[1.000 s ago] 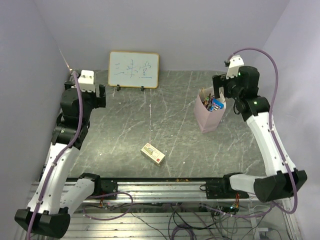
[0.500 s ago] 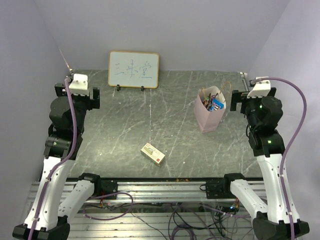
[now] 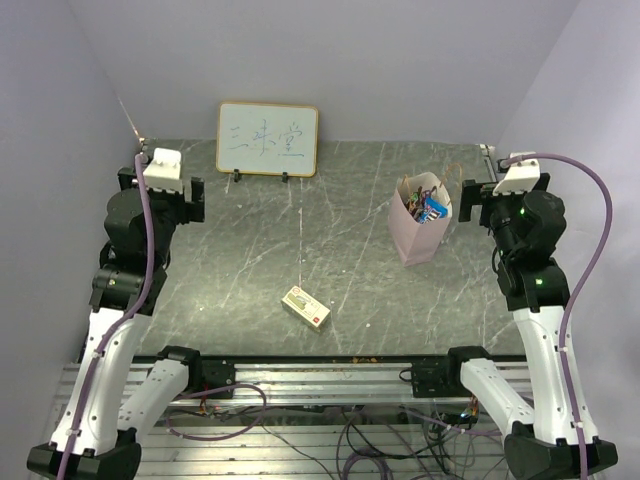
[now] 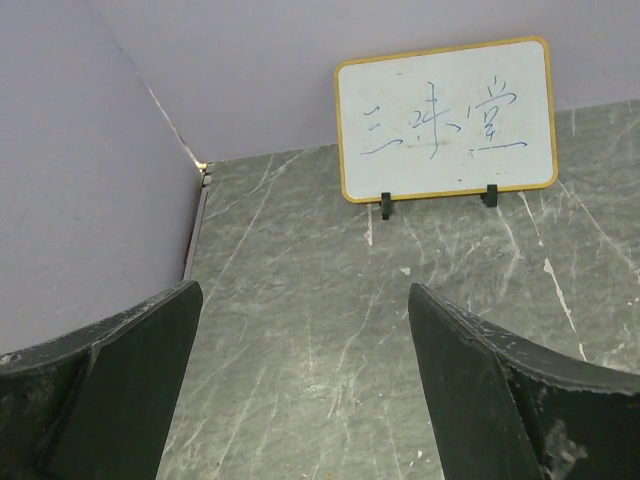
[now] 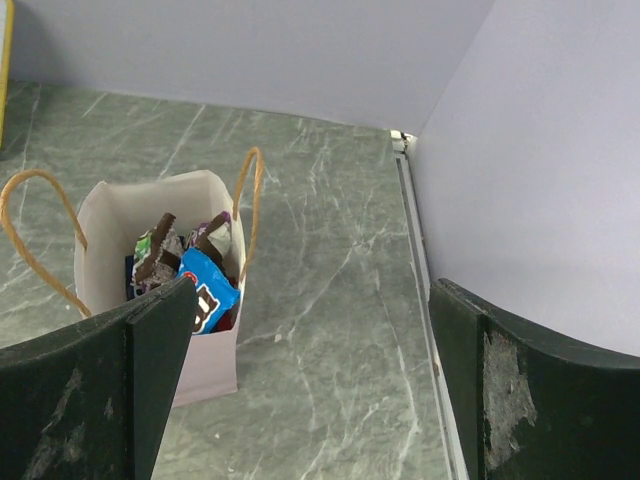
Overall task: Place the snacks into the paper bag
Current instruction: Reset both arms
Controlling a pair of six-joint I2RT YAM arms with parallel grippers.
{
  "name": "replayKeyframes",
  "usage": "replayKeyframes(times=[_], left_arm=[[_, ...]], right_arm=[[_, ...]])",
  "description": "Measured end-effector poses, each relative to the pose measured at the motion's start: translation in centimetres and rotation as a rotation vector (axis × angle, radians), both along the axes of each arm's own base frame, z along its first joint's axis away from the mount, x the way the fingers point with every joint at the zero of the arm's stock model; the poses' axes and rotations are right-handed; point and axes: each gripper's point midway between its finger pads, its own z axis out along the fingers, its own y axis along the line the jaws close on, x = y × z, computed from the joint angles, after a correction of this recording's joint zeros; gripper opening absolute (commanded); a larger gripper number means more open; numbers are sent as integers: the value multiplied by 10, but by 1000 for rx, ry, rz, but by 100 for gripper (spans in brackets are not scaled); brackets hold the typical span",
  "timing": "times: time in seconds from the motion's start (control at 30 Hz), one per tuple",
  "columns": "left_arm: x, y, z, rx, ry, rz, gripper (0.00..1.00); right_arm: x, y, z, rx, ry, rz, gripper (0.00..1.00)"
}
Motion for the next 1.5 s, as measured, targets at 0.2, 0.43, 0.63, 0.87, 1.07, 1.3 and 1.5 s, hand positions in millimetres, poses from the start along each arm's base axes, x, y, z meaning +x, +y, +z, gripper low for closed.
replayKeyframes(times=[0.2, 0.43, 0.63, 0.87, 1.07, 1.3, 1.5], left_arm=[[-2, 0, -1, -25, 2, -10, 95], [-4, -4, -8, -42, 32, -28, 95], [-5, -4, -9, -45, 37, -28, 95], [-8, -3, -5, -47, 21, -29, 95], [-10, -3, -3, -47, 16, -29, 95], [-10, -3, -3, -47, 15, -29, 95], [-11, -3, -2, -48, 12, -29, 95]], right_arm=[[0, 2, -1, 3, 3, 14, 100], [0, 2, -4, 8, 16, 11, 100], [-1, 2, -8, 9, 34, 13, 100], [-2, 4, -12, 16, 48, 28, 100], [-2, 4, -13, 21, 54, 33, 100], [-3, 8, -15, 25, 58, 57, 100], [-5, 9, -13, 26, 53, 62, 100]])
